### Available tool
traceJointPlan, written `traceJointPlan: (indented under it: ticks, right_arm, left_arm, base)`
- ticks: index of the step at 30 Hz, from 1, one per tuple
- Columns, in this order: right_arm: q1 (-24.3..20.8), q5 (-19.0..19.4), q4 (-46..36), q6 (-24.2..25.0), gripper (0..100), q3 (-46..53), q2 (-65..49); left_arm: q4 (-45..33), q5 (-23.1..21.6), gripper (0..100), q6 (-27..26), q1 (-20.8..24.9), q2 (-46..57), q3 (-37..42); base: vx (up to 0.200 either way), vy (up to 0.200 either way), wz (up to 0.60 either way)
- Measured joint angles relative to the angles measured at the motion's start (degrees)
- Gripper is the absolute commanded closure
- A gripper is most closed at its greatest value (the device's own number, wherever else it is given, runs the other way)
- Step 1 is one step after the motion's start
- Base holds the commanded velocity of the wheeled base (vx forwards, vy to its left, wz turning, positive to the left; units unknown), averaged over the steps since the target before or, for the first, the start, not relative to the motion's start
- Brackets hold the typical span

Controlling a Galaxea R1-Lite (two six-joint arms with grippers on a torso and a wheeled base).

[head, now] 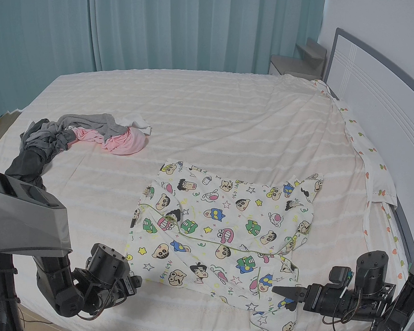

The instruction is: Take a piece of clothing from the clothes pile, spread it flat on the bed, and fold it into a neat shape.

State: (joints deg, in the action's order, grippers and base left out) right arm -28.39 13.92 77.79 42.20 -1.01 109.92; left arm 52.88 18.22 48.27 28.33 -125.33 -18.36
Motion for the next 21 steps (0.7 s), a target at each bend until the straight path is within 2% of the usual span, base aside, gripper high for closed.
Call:
traceJointPlan:
  ticks: [8, 12, 21]
  right_arm:
    - [-0.4, -1.1, 0.9, -1.6, 0, 0.0, 0.8]
    - [-0.5, -1.2, 0.9, -1.7, 0, 0.0, 1.4]
    - [-0.5, -1.9, 1.0, -1.8, 0, 0.0, 1.9]
  left_arm:
    - [6.8, 0.5, 0, 1.4, 0.0, -2.6, -1.7]
    - [7.7, 0.8, 0, 1.3, -0.2, -3.2, -3.5]
    - [7.9, 1.0, 0, -3.0, -1.4, -5.5, -6.7]
  base:
    - [0.000, 0.000, 0.00]
    - [0.000, 0.000, 0.00]
    - [0.000, 0.000, 0.00]
